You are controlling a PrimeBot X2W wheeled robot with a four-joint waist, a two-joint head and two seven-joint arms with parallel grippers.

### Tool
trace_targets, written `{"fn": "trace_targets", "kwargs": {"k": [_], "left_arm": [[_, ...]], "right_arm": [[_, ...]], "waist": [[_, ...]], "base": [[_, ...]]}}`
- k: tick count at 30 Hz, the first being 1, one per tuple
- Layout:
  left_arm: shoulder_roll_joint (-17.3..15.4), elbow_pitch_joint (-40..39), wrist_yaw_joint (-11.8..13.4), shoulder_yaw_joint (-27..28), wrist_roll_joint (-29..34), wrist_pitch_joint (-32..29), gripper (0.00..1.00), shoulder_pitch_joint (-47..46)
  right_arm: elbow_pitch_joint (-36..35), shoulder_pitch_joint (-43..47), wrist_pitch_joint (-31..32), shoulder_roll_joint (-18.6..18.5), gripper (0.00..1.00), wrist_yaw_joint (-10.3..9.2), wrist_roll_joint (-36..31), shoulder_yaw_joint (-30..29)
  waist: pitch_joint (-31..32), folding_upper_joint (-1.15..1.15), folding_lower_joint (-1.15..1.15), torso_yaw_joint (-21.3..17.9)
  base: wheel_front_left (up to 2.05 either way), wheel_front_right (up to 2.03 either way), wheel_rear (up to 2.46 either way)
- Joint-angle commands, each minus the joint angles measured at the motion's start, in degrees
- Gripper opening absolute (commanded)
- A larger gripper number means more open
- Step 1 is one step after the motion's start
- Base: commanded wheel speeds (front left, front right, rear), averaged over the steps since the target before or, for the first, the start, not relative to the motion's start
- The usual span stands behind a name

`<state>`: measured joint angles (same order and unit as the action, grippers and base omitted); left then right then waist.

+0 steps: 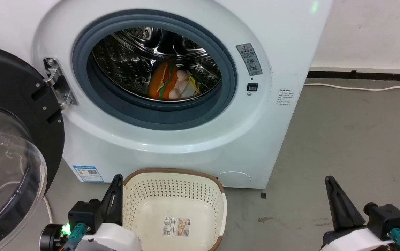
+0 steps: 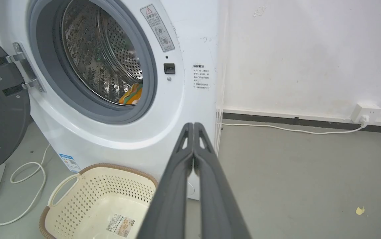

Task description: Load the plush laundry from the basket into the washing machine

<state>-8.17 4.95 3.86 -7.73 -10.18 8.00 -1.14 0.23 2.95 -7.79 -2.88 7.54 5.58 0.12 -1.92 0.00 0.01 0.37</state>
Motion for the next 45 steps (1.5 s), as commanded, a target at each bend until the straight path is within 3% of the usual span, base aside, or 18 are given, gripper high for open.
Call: {"fn": "trace_targets", "kwargs": {"k": [1,45], "left_arm": [[0.27,-0.55,-0.34,0.55,0.58,-0.52,0.00,0.55],[3.72,-3.58,-2.76,5.49,7.18,-5.67,0.00,0.96]], "right_arm": [[-0.09,-0.78,0.27,0.00,0.00,-0.03,-0.43,-0.06],[-0.18,-2.28,5.45,0.01,0.00,-0.05,-3.97,-0.10]], "waist": [[0.03,0.00,0.00,-0.01],[1.33,0.00,0.00,-0.25]], "base": [[0.00,0.00,0.00],[0.00,0.00,0.00]]}}
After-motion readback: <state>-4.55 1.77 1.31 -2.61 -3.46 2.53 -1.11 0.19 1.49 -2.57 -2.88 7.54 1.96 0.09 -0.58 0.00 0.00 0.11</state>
